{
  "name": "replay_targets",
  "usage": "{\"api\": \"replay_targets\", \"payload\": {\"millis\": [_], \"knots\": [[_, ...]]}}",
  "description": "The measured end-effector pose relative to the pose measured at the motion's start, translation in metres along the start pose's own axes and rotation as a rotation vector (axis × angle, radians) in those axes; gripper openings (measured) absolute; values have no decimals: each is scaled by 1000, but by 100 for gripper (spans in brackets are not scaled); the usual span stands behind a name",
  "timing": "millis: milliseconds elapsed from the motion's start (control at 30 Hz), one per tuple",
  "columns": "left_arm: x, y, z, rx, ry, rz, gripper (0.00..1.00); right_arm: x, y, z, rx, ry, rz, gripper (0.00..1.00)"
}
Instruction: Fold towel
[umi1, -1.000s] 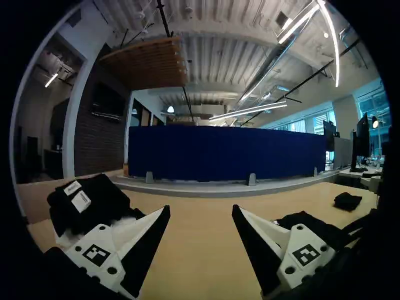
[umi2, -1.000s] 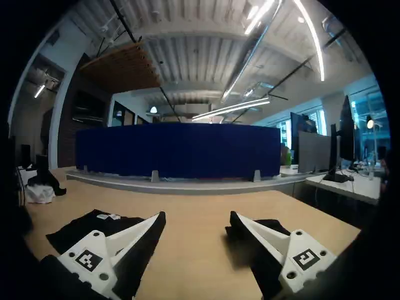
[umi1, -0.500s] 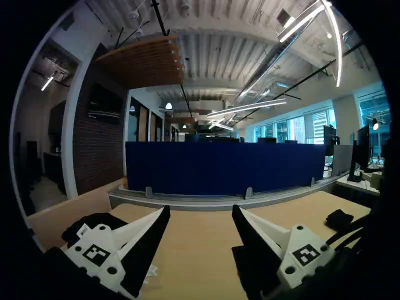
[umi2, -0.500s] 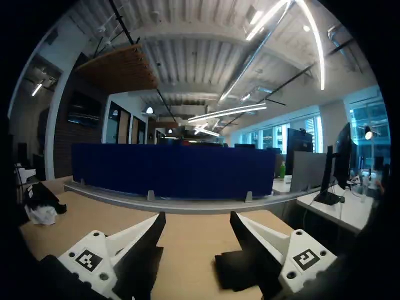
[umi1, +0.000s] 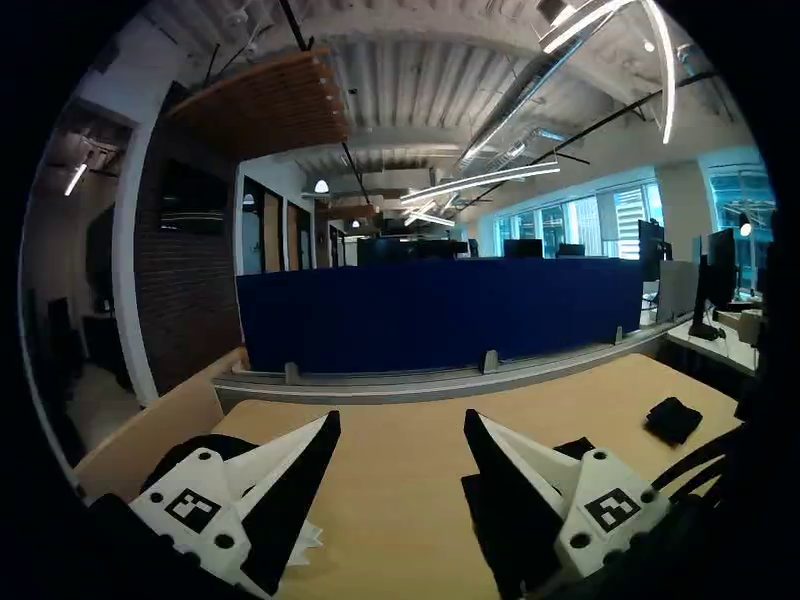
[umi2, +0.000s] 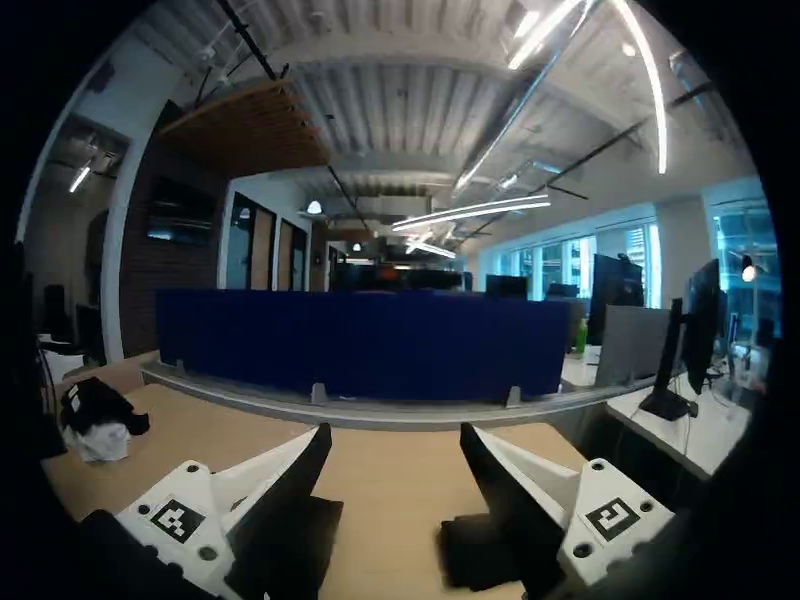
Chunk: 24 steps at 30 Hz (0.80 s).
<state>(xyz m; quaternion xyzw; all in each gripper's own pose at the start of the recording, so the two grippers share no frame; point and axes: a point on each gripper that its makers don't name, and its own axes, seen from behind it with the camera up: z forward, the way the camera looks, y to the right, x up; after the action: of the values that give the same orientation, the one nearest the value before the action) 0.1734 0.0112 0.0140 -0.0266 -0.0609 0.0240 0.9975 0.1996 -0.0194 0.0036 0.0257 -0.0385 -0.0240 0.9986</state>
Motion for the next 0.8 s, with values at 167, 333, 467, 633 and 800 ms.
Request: {"api": "replay_targets", "payload": {"millis": [167, 333, 467, 633, 800], "knots": [[0, 12, 2, -64, -47, 32, 92, 0, -26, 3, 109, -52, -29, 100], [-5, 35, 0, -166, -103, 81, 92, -14, -55, 0, 246, -147, -68, 100], [-15, 62, -5, -281, -161, 108, 92, -29, -73, -6, 342, -229, -107, 100], [-33, 88, -11, -405, -235, 123, 92, -42, -88, -13, 434, -304, -133, 100], [-45, 104, -13, -471, -268, 135, 92, -48, -93, -13, 467, -329, -137, 100]]}}
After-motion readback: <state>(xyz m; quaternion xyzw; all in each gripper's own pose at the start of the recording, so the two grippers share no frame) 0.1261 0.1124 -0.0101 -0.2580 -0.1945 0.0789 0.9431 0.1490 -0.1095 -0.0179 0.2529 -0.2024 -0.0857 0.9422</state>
